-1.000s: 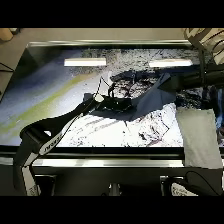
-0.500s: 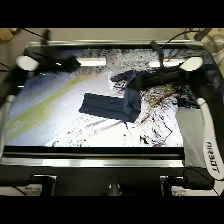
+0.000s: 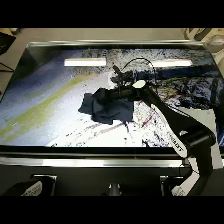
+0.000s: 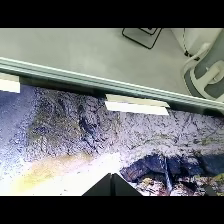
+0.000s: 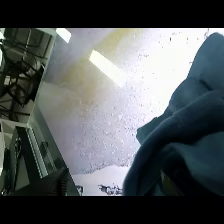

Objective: Fold the shirts.

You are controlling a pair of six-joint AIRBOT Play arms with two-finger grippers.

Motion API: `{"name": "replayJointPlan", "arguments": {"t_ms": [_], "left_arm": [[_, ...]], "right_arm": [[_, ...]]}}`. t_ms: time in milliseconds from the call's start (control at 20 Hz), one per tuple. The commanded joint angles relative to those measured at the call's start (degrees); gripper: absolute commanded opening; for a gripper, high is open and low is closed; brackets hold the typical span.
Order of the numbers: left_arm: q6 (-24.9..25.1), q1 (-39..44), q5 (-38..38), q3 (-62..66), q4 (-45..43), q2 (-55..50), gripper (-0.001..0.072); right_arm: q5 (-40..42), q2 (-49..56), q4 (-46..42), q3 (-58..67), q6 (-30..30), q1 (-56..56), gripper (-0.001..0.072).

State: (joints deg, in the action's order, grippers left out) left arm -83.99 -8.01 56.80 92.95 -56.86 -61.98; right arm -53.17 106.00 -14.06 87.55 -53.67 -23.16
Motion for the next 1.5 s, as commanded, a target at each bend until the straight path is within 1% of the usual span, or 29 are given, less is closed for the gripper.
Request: {"name": "replayJointPlan", "arguments": {"t_ms": [0,100,200,350,400,450,500,550,650,750,800,850,900,950,1000,1050,1100,1150,1200,1250,1400,1450], "left_arm": [[0.2,0.4,1.9,-0.3,-0.4,2.0,0.0026],[0.5,0.5,1.9,-1.2,-0.4,2.0,0.0026],[1.2,0.5,1.9,-2.2,-0.4,2.0,0.0026],[1.8,0.6,1.9,-3.1,-0.5,2.0,0.0026],[1.8,0.6,1.9,-3.3,-0.7,2.0,0.0026],[1.7,0.6,1.9,-3.5,-1.1,2.0,0.0026],[1.7,0.6,1.9,-3.7,-1.3,2.0,0.0026],[1.7,0.6,1.9,-4.0,-1.3,2.0,0.0026],[1.7,0.6,1.9,-4.6,-1.3,2.0,0.0026],[1.7,0.6,1.9,-5.1,-1.3,2.0,0.0026],[1.7,0.6,1.9,-5.2,-1.3,2.0,0.0026],[1.7,0.6,1.9,-5.2,-1.3,2.0,0.0026],[1.7,0.6,1.9,-5.2,-1.2,2.0,0.0026],[1.7,0.6,1.9,-5.2,-1.3,2.0,0.0026],[1.7,0.6,1.9,-5.2,-1.3,2.0,0.0026],[1.7,0.6,1.9,-5.2,-1.3,2.0,0.0026],[1.7,0.6,1.8,-5.2,-1.3,2.0,0.0026],[1.7,0.6,1.7,-5.2,-1.3,2.0,0.0026],[1.7,0.6,1.7,-5.2,-1.3,2.0,0.0026],[1.7,0.6,1.7,-5.2,-1.3,2.0,0.0027],[1.9,0.6,1.7,-5.3,-1.3,1.9,0.0026],[3.0,0.6,1.7,-5.3,-1.3,1.8,0.0027]], "right_arm": [[3.1,-0.3,3.6,0.1,3.6,0.8,0.0614],[-0.5,-3.2,-3.7,0.1,2.9,5.0,0.0612],[-6.5,-6.2,-16.7,0.1,-3.0,10.8,0.0612],[-21.1,-8.2,-41.6,0.0,-12.3,19.1,0.0611],[-24.3,-8.1,-47.9,-0.9,-14.2,20.3,0.0611],[-24.9,-8.1,-49.8,-2.7,-14.3,20.7,0.0611],[-23.8,-8.1,-48.5,-5.3,-13.9,20.7,0.0611],[-21.3,-8.0,-45.9,-7.9,-12.8,20.2,0.0612],[-15.6,-7.1,-40.3,-11.7,-12.5,18.5,0.0612],[-11.7,-5.0,-35.5,-12.6,-12.1,17.0,0.0608],[-10.0,-4.0,-32.8,-12.6,-12.1,16.3,0.0595],[-8.4,-3.2,-30.9,-12.6,-12.1,16.1,0.0512],[-6.9,-2.5,-28.9,-12.6,-12.3,15.7,0.0467],[-5.8,-2.0,-27.2,-12.6,-12.7,15.5,0.0460],[-4.6,-1.5,-25.5,-12.6,-12.7,15.5,0.0382],[-4.5,-1.4,-24.0,-12.6,-11.9,15.4,0.0193],[-5.3,-1.6,-22.1,-12.2,-9.9,16.0,0.0018],[-7.3,-2.2,-19.5,-11.2,-5.5,16.9,0.0017],[-9.6,-3.3,-18.1,-9.8,-2.6,18.3,0.0017],[-12.7,-4.8,-17.9,-7.7,-1.4,20.0,0.0016],[-25.0,-10.3,-18.1,1.4,-1.2,27.6,0.0016],[-28.3,-12.0,-18.2,4.2,-2.1,30.5,0.0017]]}}
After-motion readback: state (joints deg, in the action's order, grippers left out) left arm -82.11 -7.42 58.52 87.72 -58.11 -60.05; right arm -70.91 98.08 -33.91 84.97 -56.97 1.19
